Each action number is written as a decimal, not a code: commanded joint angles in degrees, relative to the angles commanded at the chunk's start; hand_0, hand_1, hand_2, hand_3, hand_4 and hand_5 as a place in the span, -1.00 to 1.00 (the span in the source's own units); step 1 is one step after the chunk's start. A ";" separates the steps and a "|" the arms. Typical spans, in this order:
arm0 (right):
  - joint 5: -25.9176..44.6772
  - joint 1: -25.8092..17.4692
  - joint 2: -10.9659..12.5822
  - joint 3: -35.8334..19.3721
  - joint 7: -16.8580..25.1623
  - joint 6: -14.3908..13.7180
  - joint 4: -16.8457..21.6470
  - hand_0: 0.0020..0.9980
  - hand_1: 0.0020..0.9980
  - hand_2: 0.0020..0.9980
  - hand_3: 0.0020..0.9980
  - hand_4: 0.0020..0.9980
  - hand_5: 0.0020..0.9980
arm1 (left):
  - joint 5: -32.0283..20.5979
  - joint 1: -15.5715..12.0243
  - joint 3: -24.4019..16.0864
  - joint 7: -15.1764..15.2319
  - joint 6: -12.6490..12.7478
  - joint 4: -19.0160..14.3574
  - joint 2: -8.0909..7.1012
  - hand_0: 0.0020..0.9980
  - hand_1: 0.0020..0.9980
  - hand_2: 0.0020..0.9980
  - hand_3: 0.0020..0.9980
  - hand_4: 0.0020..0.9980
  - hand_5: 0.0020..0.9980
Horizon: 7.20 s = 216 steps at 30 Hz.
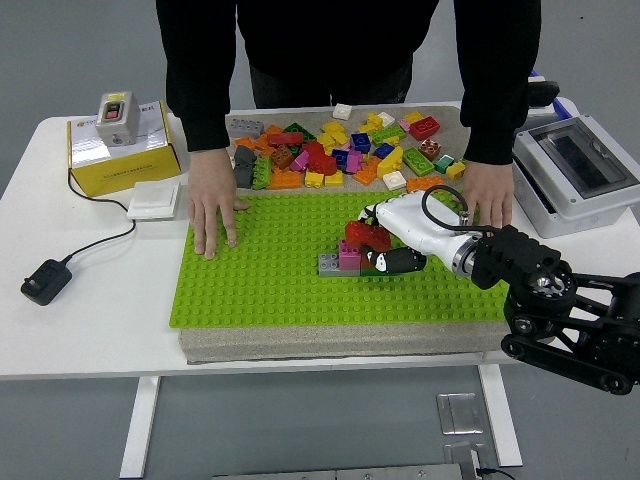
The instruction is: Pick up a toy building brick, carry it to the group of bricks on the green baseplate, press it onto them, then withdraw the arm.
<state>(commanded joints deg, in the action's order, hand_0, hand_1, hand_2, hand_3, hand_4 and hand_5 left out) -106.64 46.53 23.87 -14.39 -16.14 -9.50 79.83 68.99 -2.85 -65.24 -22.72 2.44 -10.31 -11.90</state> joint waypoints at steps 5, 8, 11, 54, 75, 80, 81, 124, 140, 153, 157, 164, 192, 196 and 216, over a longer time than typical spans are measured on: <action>-0.43 1.41 -0.80 0.94 -0.25 0.71 -1.11 -0.75 -0.61 0.24 0.29 -0.24 -0.27 | 0.03 0.21 0.03 0.05 0.06 0.00 -0.05 0.38 0.35 0.25 0.42 -0.72 0.35; -0.57 1.91 -0.92 1.41 -0.40 1.07 -1.24 -0.75 -0.61 0.24 0.29 -0.24 -0.27 | 0.10 0.27 0.01 0.04 0.09 0.00 -0.07 0.38 0.35 0.25 0.42 -0.71 0.35; -0.65 2.36 -1.10 1.98 -0.48 1.32 -1.36 -0.75 -0.61 0.24 0.29 -0.24 -0.27 | 0.13 0.25 0.03 0.01 0.12 0.00 -0.06 0.38 0.35 0.25 0.42 -0.71 0.35; 1.48 3.66 -2.85 4.17 -0.32 1.64 -4.22 -0.76 -0.62 0.24 0.29 -0.24 -0.26 | 0.23 0.33 0.87 0.28 0.46 0.00 -0.09 0.38 0.35 0.25 0.41 -0.71 0.36; 1.47 3.33 -2.66 3.89 0.10 1.35 -4.49 -0.77 -0.62 0.24 0.29 -0.22 -0.24 | 0.76 0.27 1.30 0.11 0.76 0.00 -0.09 0.38 0.35 0.25 0.40 -0.71 0.36; 1.52 3.30 -2.67 3.89 0.20 1.26 -4.55 -0.77 -0.62 0.24 0.31 -0.18 -0.21 | 0.81 0.28 1.38 0.07 0.79 0.00 -0.09 0.38 0.35 0.24 0.40 -0.71 0.35; 1.53 3.31 -2.68 3.88 0.22 1.23 -4.56 -0.77 -0.62 0.24 0.31 -0.18 -0.21 | 0.81 0.29 1.40 0.07 0.80 0.00 -0.08 0.38 0.35 0.24 0.40 -0.71 0.35; 1.44 3.30 -2.89 4.18 0.70 0.16 -4.62 -0.76 -0.63 0.24 0.31 -0.08 -0.13 | 2.10 0.40 1.28 0.18 1.27 0.00 -0.06 0.37 0.34 0.07 0.35 -0.79 0.29; 1.48 3.21 -2.92 4.67 0.78 0.01 -4.64 -0.76 -0.63 0.34 0.34 -0.07 -0.13 | 2.44 0.35 1.19 0.22 1.62 0.00 -0.15 0.37 0.33 0.00 0.33 -0.81 0.28; 1.44 3.10 -3.00 4.96 0.83 -0.04 -4.71 -0.76 -0.63 0.34 0.33 -0.05 -0.12 | 2.05 0.20 1.50 0.39 1.69 0.00 0.07 0.37 0.33 -0.02 0.32 -0.82 0.28; 1.44 3.09 -3.03 5.12 0.85 -0.09 -4.74 -0.76 -0.63 0.34 0.33 -0.05 -0.12 | 2.08 0.22 1.49 0.48 1.76 0.00 0.05 0.37 0.33 -0.02 0.32 -0.82 0.28; 1.40 2.95 -2.77 4.44 0.92 -0.17 -4.82 -0.76 -0.64 0.33 0.32 -0.05 -0.11 | 2.49 0.30 1.44 0.74 1.94 0.00 -0.15 0.37 0.32 -0.05 0.31 -0.82 0.28; 1.21 2.62 -2.25 2.89 0.98 -0.75 -4.91 -0.77 -0.64 0.32 0.30 -0.05 -0.11 | 3.13 0.43 0.92 1.19 2.59 0.00 -0.03 0.37 0.31 -0.05 0.30 -0.83 0.27; 1.20 2.61 -2.24 2.89 0.94 -0.79 -4.89 -0.77 -0.64 0.32 0.30 -0.05 -0.11 | 3.27 0.39 0.74 1.17 2.66 0.00 -0.04 0.37 0.31 -0.05 0.30 -0.83 0.27; 1.22 2.41 -2.21 3.30 0.80 -1.14 -4.59 -0.77 -0.65 0.30 0.28 -0.08 -0.13 | 2.77 -0.01 0.88 1.17 2.93 0.00 0.21 0.36 0.31 -0.05 0.30 -0.83 0.28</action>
<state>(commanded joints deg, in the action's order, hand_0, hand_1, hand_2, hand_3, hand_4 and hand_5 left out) -105.41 48.94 21.66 -11.10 -15.34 -10.65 75.24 71.76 -2.86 -64.36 -21.55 5.37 -10.31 -11.70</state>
